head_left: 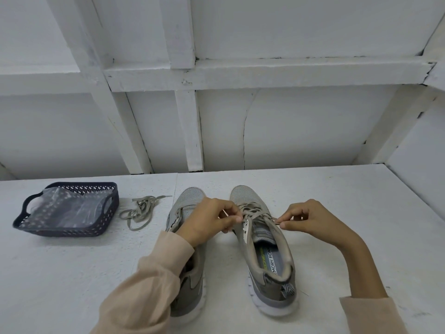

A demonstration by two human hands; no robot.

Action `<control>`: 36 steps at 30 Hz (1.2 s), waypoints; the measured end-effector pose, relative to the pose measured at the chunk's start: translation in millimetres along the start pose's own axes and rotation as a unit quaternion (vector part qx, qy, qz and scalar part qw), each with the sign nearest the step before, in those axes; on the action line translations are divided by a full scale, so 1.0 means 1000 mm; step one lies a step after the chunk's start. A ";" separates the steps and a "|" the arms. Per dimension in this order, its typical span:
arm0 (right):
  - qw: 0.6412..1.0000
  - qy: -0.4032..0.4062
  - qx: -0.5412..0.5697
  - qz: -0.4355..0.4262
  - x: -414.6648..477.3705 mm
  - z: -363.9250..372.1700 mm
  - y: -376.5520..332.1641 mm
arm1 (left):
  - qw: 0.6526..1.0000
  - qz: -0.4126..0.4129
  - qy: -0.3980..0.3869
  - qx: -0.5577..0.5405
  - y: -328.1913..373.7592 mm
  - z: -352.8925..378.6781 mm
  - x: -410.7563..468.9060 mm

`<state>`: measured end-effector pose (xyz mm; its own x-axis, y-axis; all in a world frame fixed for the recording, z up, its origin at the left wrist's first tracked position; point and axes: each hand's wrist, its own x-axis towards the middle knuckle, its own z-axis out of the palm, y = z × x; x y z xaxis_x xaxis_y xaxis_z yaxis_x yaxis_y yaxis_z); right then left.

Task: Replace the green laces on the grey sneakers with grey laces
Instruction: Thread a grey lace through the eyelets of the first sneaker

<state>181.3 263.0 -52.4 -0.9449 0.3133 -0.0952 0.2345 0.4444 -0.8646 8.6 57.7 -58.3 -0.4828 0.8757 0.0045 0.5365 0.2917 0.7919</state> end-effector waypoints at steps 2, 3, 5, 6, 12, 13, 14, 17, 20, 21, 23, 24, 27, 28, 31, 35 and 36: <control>1.000 0.000 -0.006 -0.003 -0.001 -0.001 -0.002 | 0.999 0.014 0.002 0.032 0.002 -0.001 -0.001; 1.000 0.000 -0.010 -0.004 -0.001 -0.002 -0.003 | 0.999 0.020 0.003 0.048 0.003 -0.001 -0.002; 1.000 -0.003 -0.018 -0.005 -0.001 -0.002 -0.004 | 0.997 0.029 0.005 0.065 0.005 -0.001 -0.003; 1.000 -0.003 -0.022 -0.004 0.000 -0.001 -0.005 | 0.997 0.032 0.004 0.071 0.005 -0.002 -0.003; 0.999 0.002 -0.033 -0.003 0.000 0.000 -0.007 | 0.985 0.064 0.014 0.161 0.008 0.001 -0.002; 0.999 0.002 -0.034 -0.002 0.001 0.000 -0.009 | 0.983 0.069 0.016 0.171 0.009 0.002 -0.001; 0.999 0.001 -0.035 0.000 0.001 0.001 -0.011 | 0.980 0.074 0.018 0.181 0.011 0.003 -0.001; 0.999 0.003 -0.039 0.001 0.004 0.002 -0.016 | 0.975 0.086 0.016 0.203 0.015 0.006 -0.002; 0.999 0.011 -0.045 -0.001 0.005 0.001 -0.018 | 0.973 0.094 0.007 0.209 0.018 0.011 -0.002; 0.999 0.009 -0.052 -0.004 0.006 0.000 -0.017 | 0.973 0.095 0.006 0.212 0.019 0.012 -0.002; 0.998 0.000 -0.068 -0.009 0.007 0.000 -0.017 | 0.972 0.092 0.012 0.215 0.019 0.015 -0.001; 0.997 -0.004 -0.072 -0.010 0.008 -0.001 -0.017 | 0.973 0.090 0.015 0.213 0.019 0.015 -0.001; 0.997 -0.006 -0.082 -0.008 0.008 -0.001 -0.014 | 0.979 0.077 0.023 0.189 0.017 0.016 -0.001; 0.996 -0.007 -0.083 -0.007 0.008 -0.001 -0.013 | 0.981 0.074 0.025 0.176 0.017 0.016 -0.002; 0.997 -0.009 -0.082 -0.003 0.010 -0.001 -0.012 | 0.990 0.059 0.031 0.128 0.018 0.015 -0.004; 0.997 -0.025 -0.080 -0.006 0.009 -0.001 -0.013 | 0.992 0.044 0.035 0.117 0.021 0.018 -0.007; 0.996 -0.028 -0.080 -0.007 0.009 -0.001 -0.013 | 0.991 0.043 0.035 0.118 0.022 0.018 -0.007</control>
<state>169.9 260.7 -41.7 -0.9585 0.2607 -0.1154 0.2506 0.5776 -0.7769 36.6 64.8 -52.3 -0.4701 0.8750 0.1155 0.7212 0.3055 0.6217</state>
